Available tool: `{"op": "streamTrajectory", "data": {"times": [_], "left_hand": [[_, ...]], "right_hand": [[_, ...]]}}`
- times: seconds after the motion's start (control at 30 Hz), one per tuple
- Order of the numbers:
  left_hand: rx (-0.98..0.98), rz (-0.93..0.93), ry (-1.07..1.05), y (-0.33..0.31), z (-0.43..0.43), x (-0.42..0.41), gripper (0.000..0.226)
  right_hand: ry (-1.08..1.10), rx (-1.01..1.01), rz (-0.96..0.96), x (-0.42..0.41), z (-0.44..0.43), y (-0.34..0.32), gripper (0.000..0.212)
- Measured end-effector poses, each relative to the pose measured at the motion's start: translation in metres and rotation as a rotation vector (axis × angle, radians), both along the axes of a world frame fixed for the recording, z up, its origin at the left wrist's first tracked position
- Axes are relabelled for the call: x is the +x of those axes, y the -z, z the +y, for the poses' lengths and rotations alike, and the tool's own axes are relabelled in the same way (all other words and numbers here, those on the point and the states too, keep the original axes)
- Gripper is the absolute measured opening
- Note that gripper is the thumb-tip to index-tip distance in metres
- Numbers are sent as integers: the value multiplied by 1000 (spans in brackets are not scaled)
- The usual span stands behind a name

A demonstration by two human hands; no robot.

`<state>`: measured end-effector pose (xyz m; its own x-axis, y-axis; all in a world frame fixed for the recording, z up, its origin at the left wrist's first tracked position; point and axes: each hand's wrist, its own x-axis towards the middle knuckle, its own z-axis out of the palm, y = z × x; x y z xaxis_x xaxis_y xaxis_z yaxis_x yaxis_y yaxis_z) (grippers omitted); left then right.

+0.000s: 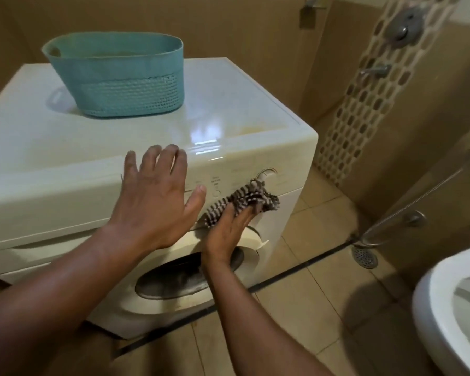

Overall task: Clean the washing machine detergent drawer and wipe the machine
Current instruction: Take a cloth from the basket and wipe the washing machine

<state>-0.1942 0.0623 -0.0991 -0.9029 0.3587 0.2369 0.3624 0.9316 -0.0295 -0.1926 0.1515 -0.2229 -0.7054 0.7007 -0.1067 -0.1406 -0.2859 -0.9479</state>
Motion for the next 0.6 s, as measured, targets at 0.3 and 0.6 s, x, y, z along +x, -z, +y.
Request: {"op": "streamTrajectory", "data": {"times": [0.3,0.6], "left_hand": [[-54,-44,20,4,10,-5,81],[89,-42,20,-15,-13,-10,77]], "right_hand": [[118,-333,129,-39,135,-58,33],[-40,1257,-205,-40,79,-97,47]]}}
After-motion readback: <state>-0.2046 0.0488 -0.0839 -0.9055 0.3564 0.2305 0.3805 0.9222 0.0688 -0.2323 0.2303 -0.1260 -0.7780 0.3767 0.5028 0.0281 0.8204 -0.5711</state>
